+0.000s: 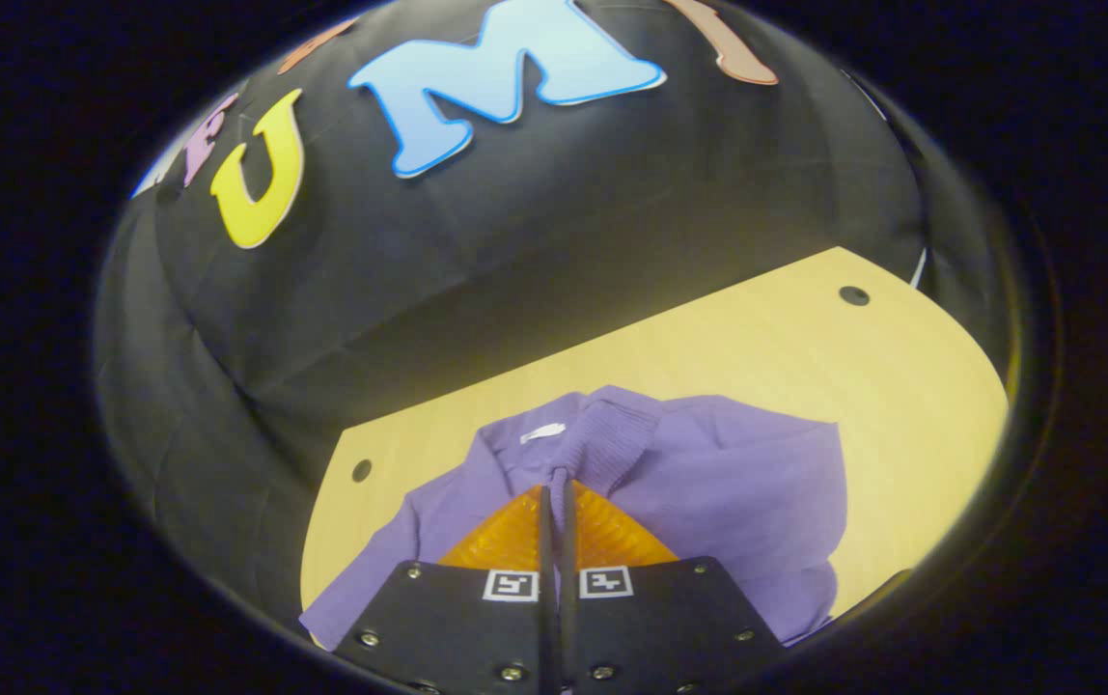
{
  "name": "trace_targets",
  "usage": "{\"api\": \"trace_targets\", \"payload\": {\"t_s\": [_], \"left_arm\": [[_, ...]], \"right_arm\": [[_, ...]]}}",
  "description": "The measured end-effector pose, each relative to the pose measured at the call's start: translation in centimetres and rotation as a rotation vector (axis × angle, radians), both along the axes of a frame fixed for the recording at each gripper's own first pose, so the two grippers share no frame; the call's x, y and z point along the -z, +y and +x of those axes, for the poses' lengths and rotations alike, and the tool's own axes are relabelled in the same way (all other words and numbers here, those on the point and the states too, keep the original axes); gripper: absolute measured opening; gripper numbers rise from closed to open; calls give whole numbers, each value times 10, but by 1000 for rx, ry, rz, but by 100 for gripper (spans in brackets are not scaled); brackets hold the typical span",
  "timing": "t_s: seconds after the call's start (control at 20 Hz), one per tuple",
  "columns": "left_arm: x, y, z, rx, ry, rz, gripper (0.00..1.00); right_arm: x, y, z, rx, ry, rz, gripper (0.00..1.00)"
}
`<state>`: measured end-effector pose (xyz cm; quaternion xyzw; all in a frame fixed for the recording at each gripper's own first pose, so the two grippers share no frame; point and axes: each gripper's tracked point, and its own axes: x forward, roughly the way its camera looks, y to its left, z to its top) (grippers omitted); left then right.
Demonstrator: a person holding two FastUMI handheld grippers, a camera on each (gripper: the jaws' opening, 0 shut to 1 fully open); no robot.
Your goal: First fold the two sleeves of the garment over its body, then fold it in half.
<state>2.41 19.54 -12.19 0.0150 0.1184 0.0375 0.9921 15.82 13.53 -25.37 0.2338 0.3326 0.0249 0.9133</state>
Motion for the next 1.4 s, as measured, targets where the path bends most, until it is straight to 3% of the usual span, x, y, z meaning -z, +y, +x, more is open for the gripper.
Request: {"api": "trace_targets", "payload": {"t_s": [0.5, 0.85, 1.1, 1.2, 1.35, 1.4], "left_arm": [[62, 87, -25, -145, 72, -13, 94], [121, 131, -38, -232, 141, -42, 95], [167, 155, -46, -276, 200, -57, 95], [182, 160, -47, -293, 226, -71, 95], [210, 167, -51, -317, 266, -88, 92], [219, 169, -52, -322, 280, -95, 94]], "right_arm": [[26, 141, -5, -255, 43, -27, 1], [70, 174, -21, -363, 120, -97, 1], [85, 181, -26, -389, 141, -131, 0], [87, 183, -28, -396, 158, -116, 20], [81, 178, -25, -384, 151, -126, 71], [79, 177, -26, -383, 150, -124, 72]]}}
